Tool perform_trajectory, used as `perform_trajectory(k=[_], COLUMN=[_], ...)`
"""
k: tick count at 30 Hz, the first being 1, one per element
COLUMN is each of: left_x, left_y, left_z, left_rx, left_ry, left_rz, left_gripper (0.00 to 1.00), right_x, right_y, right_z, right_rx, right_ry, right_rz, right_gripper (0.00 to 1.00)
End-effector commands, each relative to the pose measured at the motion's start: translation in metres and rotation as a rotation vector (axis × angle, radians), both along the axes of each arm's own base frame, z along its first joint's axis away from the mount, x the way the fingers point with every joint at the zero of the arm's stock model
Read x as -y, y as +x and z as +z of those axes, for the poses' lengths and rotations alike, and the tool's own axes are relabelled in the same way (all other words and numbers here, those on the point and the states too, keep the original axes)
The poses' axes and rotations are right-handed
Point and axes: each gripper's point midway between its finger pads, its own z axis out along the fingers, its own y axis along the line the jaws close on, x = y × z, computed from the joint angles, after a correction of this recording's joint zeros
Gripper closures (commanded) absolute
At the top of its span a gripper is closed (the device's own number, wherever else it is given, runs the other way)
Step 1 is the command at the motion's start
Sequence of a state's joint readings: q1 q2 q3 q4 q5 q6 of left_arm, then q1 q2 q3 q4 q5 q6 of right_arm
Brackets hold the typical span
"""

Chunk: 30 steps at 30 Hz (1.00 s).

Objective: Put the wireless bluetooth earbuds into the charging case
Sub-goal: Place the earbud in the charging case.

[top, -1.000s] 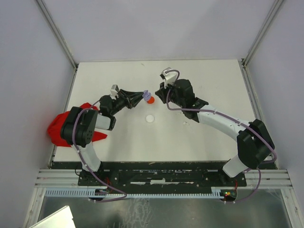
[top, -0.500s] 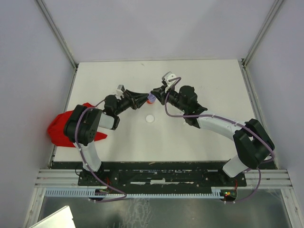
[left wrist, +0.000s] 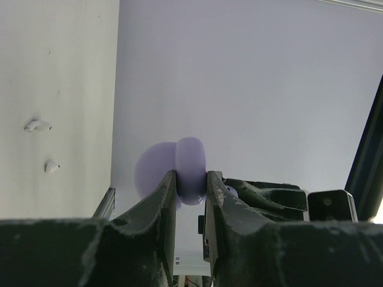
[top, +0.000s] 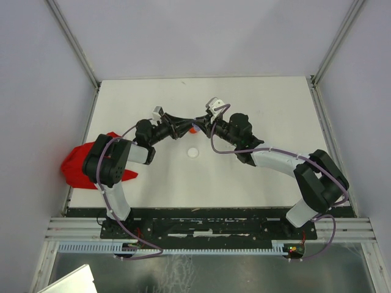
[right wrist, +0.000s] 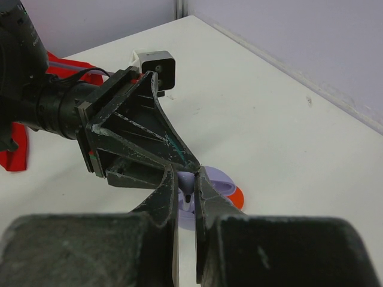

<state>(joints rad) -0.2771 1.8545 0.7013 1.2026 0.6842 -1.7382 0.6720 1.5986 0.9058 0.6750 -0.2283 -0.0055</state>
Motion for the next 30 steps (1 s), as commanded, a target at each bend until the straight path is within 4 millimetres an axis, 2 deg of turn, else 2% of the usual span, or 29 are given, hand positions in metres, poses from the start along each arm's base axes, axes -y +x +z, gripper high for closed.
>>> perform_trajectory(k=[1,18,30], left_x=[0.004,0.004,0.004], left_y=[-0.003,-0.004,-0.006], left_z=[0.025,0.034,0.037], left_rx=[0.03,0.048,0.056], left_ry=[-0.043,-0.05,-0.047], left_rz=[-0.032,-0.037,-0.042], left_gripper=[0.97,0.97,0.97], right_x=[-0.001,0.004,0.007], right_y=[0.002,0.005,0.009], right_z=[0.015,-0.002,-0.005], right_rx=[0.057,0.044,0.043], right_ry=[0.032,-0.01,-0.007], right_rz=[0.004,-0.021,-0.033], right_gripper=[0.99,0.99,0.98])
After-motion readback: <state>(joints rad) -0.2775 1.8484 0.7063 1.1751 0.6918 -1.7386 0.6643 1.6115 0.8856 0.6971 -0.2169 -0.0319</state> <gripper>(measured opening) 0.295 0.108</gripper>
